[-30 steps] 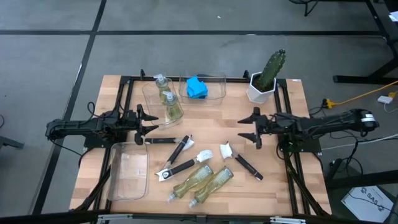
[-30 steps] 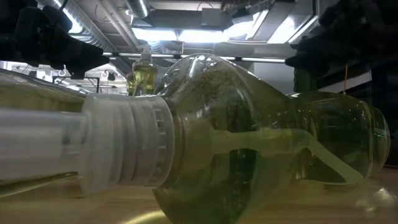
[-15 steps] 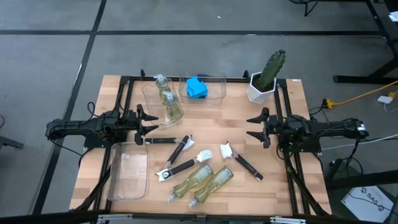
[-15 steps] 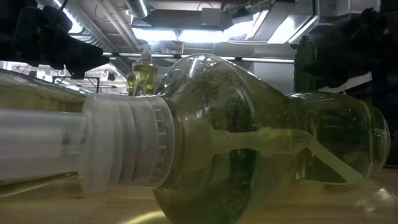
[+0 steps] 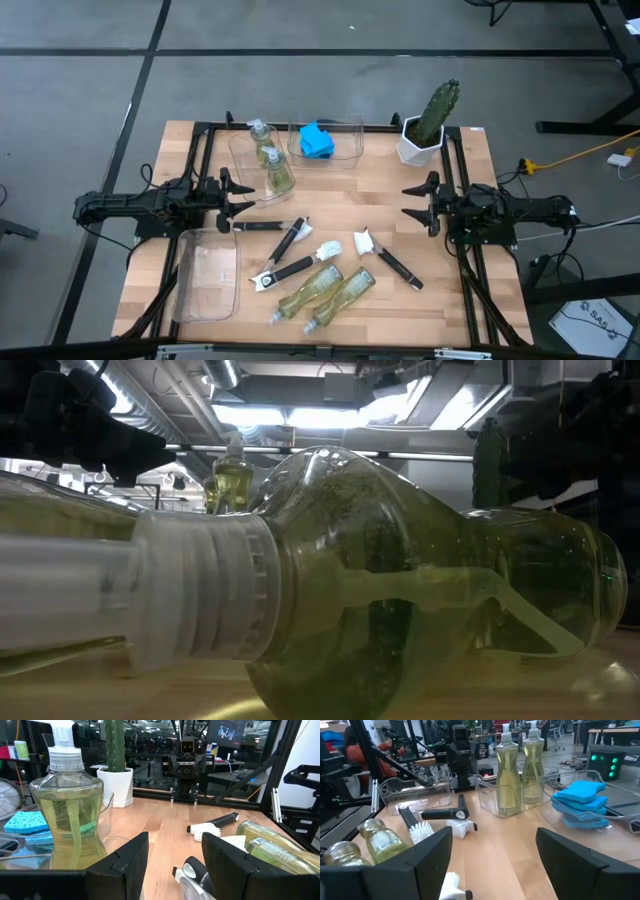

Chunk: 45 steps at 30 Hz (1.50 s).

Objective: Pick & Place Kitchen Sink Supplies
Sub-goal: Put the dish brush into the bottom transparent bin

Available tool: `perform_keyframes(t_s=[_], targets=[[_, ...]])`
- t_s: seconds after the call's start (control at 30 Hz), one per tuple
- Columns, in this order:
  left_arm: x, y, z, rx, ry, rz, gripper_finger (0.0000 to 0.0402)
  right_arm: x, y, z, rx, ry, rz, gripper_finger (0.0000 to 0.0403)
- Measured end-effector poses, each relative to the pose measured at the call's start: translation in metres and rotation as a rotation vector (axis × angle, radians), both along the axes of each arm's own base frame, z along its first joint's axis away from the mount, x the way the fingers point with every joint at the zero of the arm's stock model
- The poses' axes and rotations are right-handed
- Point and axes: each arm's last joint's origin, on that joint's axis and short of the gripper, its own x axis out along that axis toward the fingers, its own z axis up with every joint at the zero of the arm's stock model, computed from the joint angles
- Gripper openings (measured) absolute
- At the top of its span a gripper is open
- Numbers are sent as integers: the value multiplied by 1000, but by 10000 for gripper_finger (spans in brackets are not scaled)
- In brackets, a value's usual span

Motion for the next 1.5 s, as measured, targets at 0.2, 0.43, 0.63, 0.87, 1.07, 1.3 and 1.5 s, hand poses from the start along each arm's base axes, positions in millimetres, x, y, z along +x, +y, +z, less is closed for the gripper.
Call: perform_keyframes(t_s=[0.2, 0.43, 0.63, 0.87, 1.07, 1.3, 1.5], targets=[[0, 0, 0, 0, -1, 0, 180, 2, 0, 0, -37, -50, 1, 284], [0, 0, 0, 0, 0, 0, 180, 3, 0, -1, -71, -62, 2, 284], [0, 0, 0, 0, 0, 0, 180, 3, 0, -1, -19, -69, 1, 284], [0, 0, 0, 0, -1, 0, 180, 3, 0, -1, 1, -72, 1, 284], [0, 0, 0, 0, 0, 0, 180, 3, 0, 0, -43, -66, 1, 284], [0, 0, 0, 0, 0, 0, 180, 3, 0, 0, -146, -53, 4, 284], [0, 0, 0, 0, 0, 0, 180, 3, 0, 0, -147, -53, 4, 284]])
